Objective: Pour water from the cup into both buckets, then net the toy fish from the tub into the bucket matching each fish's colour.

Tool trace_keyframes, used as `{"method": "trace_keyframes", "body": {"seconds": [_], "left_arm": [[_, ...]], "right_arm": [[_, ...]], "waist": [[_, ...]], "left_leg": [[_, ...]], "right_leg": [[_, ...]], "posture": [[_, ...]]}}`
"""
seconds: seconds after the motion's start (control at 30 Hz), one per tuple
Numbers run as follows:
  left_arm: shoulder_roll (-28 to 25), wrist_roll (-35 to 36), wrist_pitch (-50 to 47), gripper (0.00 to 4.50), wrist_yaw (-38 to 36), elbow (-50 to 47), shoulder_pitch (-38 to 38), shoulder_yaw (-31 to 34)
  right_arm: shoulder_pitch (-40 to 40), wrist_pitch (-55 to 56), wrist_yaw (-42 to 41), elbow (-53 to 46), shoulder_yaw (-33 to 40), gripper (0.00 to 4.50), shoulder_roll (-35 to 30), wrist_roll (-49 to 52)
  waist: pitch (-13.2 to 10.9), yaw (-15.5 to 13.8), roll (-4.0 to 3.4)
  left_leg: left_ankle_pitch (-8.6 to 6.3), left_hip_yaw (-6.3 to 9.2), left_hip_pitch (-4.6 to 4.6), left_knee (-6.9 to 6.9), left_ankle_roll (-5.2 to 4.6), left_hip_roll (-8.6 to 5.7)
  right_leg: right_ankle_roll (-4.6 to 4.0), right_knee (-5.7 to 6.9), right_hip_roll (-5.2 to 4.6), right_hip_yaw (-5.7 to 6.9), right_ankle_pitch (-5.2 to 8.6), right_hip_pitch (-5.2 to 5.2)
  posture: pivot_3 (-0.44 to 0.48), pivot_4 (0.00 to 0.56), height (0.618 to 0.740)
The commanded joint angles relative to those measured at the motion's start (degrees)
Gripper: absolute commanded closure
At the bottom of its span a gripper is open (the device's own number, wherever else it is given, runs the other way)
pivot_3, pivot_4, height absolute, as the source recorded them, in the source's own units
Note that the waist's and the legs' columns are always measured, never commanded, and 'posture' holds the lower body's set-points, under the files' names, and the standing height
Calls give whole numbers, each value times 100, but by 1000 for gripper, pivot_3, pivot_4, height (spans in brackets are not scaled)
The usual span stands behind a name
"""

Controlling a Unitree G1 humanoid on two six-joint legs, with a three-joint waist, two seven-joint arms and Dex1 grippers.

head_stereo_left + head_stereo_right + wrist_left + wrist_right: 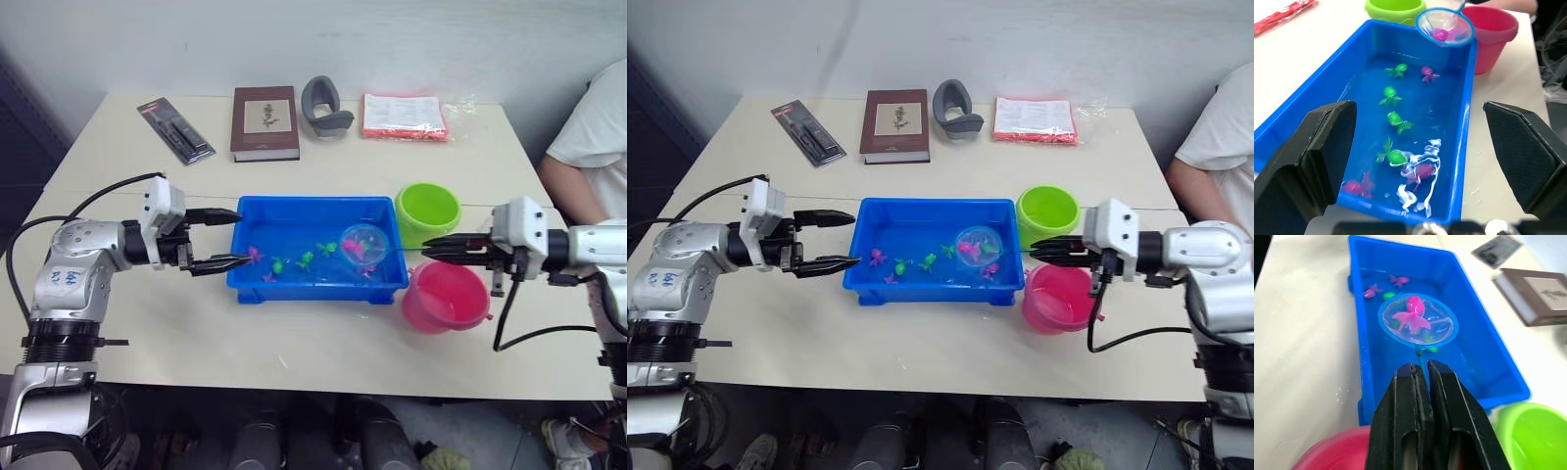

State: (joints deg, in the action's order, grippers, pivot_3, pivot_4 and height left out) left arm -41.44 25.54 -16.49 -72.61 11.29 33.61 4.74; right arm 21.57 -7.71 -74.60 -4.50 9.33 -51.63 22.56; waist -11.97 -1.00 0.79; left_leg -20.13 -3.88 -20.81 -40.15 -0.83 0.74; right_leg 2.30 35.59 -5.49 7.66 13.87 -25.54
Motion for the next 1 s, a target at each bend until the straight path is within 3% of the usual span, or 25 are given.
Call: {"method": "trace_keyframes", "body": {"seconds": [0.03,0.3,0.4,0.47,0.6,0.77,0.87,1.0], "left_arm": [[143,99,-37,41,-82,-136,249,-115],[745,71,-129,41,-61,57,599,-430],[889,41,-161,41,-107,120,665,-524],[997,26,-164,41,-162,121,669,-628],[1082,-23,-98,41,-204,169,675,-701],[1150,-54,-23,41,-212,199,668,-721],[1200,-87,29,41,-178,238,643,-738],[1258,-111,52,41,-139,258,642,-736]], "right_arm": [[-486,-109,231,-532,828,4500,-205,308],[-2760,91,622,-1657,3065,4500,221,404],[-3397,531,732,-1793,3401,4500,474,143],[-3823,1390,847,-1685,3591,4500,846,-263],[-4209,2504,1059,-1438,3580,4500,1196,-693],[-4459,4995,1542,-639,3531,4500,1481,-1686],[-4280,6421,2332,-260,3811,4500,1654,-2901],[-4032,7120,3274,-208,4068,4500,1809,-4155]], "waist": [[0,-27,0],[4,-162,7],[4,-166,7],[4,-152,7],[5,-75,7],[6,-18,10],[6,-22,10],[6,-22,10]], "left_leg": [[0,-3,4,0,0,0],[-2,-5,12,6,-3,-3],[-2,-11,20,9,-4,-4],[-3,-22,33,12,-5,-4],[-4,-38,54,18,-3,-2],[-5,-55,69,19,1,2],[-5,-64,75,21,2,2],[-5,-70,75,21,4,1]], "right_leg": [[0,0,2,-3,0,2],[3,-7,5,-8,-2,12],[4,-7,6,-15,-2,17],[8,-10,7,-30,-4,19],[8,-15,11,-50,-4,27],[8,-8,16,-75,-4,29],[7,-5,16,-86,-4,28],[8,-4,16,-98,-4,27]], "posture": [[0,150,740],[0,150,740],[0,150,740],[0,150,740],[0,150,740],[0,150,740],[0,150,740],[0,150,740]]}}
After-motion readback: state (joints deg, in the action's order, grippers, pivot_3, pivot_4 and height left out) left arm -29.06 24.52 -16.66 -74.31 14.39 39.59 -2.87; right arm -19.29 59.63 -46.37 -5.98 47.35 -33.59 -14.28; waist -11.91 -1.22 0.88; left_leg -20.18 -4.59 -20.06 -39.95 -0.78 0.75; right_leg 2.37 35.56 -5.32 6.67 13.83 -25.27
